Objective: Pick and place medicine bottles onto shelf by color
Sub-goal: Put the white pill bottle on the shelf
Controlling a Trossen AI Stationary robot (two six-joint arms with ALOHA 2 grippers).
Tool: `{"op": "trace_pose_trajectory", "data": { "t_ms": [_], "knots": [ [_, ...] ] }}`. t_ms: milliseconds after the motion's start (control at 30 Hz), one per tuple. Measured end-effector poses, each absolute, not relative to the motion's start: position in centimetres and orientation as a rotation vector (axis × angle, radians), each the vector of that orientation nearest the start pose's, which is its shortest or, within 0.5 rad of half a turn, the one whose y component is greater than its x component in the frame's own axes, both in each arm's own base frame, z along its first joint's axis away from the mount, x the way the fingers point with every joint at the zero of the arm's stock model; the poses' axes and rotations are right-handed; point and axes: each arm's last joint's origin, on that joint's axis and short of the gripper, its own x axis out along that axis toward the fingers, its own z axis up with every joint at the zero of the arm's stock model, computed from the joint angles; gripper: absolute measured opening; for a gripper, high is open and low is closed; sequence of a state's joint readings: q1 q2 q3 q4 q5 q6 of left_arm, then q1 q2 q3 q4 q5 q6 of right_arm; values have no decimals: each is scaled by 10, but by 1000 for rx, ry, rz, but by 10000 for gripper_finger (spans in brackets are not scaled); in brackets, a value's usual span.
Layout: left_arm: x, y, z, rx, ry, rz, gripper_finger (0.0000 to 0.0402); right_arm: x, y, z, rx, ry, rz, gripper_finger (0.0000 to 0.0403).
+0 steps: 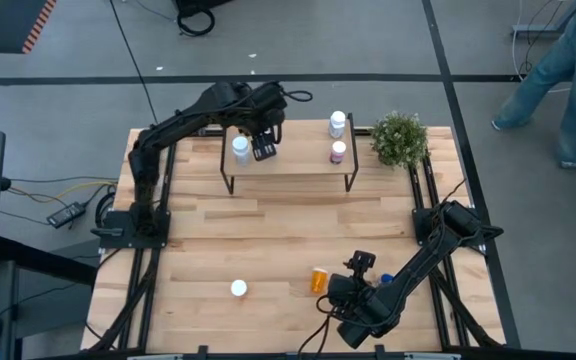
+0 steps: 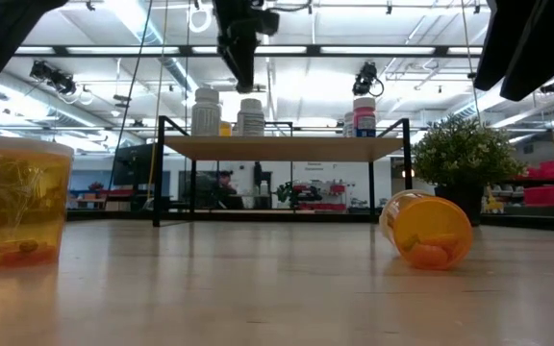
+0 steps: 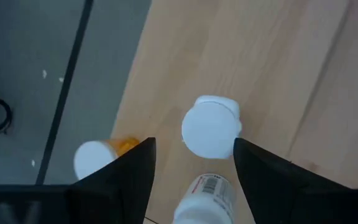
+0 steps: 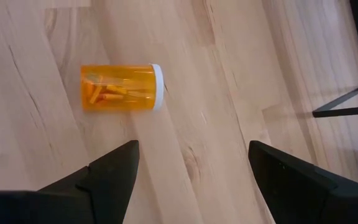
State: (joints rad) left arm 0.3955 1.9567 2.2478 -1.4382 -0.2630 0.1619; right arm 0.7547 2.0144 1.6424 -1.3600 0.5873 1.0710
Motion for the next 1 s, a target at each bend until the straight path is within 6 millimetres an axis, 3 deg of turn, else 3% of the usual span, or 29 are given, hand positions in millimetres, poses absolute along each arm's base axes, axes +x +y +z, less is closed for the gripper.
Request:
{"op": "trace_pose_trajectory", "data": {
  "t_ms": [200,433,700,1000],
  "knots": [
    [349,124,397,94,1163,438,201,280,241,218,-165,1160,-553,312],
    [366,96,383,184,1232,316,129,280,241,218,-165,1151,-554,312],
    [368,111,362,101,1345,267,12,280,241,218,-167,1151,-553,312],
    [367,129,342,35,1383,240,6,280,241,218,-173,1153,-549,312]
  ]
}}
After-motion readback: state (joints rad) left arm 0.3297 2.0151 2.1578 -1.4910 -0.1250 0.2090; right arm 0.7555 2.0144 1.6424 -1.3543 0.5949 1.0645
